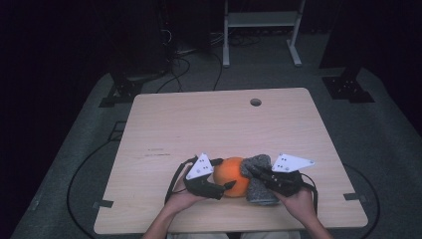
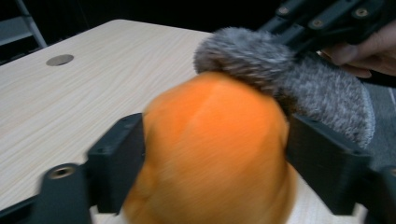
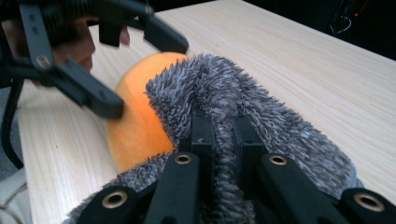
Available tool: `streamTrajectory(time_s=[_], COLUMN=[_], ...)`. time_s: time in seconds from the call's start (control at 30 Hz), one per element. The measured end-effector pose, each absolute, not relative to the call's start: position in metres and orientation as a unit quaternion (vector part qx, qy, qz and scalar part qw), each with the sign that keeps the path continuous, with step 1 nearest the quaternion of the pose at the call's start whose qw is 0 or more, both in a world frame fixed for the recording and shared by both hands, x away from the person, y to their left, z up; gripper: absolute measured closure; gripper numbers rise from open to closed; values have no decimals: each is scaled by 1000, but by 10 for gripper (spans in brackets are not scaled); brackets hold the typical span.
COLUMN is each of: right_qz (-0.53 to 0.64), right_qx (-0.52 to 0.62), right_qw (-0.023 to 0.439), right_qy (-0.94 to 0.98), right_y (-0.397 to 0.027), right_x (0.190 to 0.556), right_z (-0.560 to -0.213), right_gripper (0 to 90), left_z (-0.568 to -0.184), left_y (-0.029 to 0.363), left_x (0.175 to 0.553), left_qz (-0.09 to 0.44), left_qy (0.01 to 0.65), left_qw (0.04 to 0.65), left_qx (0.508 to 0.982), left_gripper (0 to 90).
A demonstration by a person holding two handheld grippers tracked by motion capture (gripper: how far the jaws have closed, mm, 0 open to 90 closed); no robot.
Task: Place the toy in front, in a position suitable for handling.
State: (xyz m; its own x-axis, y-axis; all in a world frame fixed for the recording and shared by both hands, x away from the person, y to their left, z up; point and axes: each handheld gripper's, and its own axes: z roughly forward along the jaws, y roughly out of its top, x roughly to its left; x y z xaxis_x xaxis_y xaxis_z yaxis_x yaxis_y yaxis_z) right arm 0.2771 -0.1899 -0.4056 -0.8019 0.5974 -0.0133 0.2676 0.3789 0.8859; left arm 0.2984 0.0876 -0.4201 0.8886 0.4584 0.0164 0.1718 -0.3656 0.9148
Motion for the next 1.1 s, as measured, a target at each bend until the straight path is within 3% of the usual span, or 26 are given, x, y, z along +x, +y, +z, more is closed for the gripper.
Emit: streamTrajectory(time_s=[0.07, 0.17, 0.2, 0.23, 0.27, 0.33, 0.57, 0.77, 0.87, 1.03, 1.1], right_qz=[494, 495, 495, 495, 495, 492, 510, 503, 506, 497, 497], right_qx=[268, 272, 276, 279, 283, 291, 303, 262, 275, 295, 294], right_qw=[163, 157, 154, 154, 152, 155, 162, 172, 151, 146, 144], right_qy=[811, 810, 809, 808, 807, 806, 789, 806, 803, 803, 804], right_y=[-192, -195, -196, -198, -200, -205, -212, -186, -194, -203, -205], right_x=[279, 282, 282, 284, 285, 287, 283, 274, 281, 287, 288], right_z=[-407, -408, -409, -410, -410, -411, -401, -394, -403, -411, -412], right_gripper=[814, 814, 813, 814, 813, 813, 814, 813, 814, 813, 813], left_z=[-424, -432, -432, -432, -432, -430, -421, -418, -419, -425, -431], left_y=[90, 89, 89, 89, 89, 89, 86, 81, 82, 87, 85], left_x=[304, 307, 306, 305, 304, 303, 296, 289, 290, 303, 305], left_qz=[111, 88, 98, 105, 109, 117, 170, 164, 156, 119, 100], left_qy=[208, 205, 200, 199, 199, 197, 195, 177, 165, 210, 211], left_qw=[522, 516, 520, 520, 520, 521, 509, 522, 525, 524, 520], left_qx=[820, 827, 825, 824, 824, 822, 821, 818, 820, 817, 822], left_gripper=[84, 86, 111, 217, 264, 323, 365, 369, 344, 113, 90])
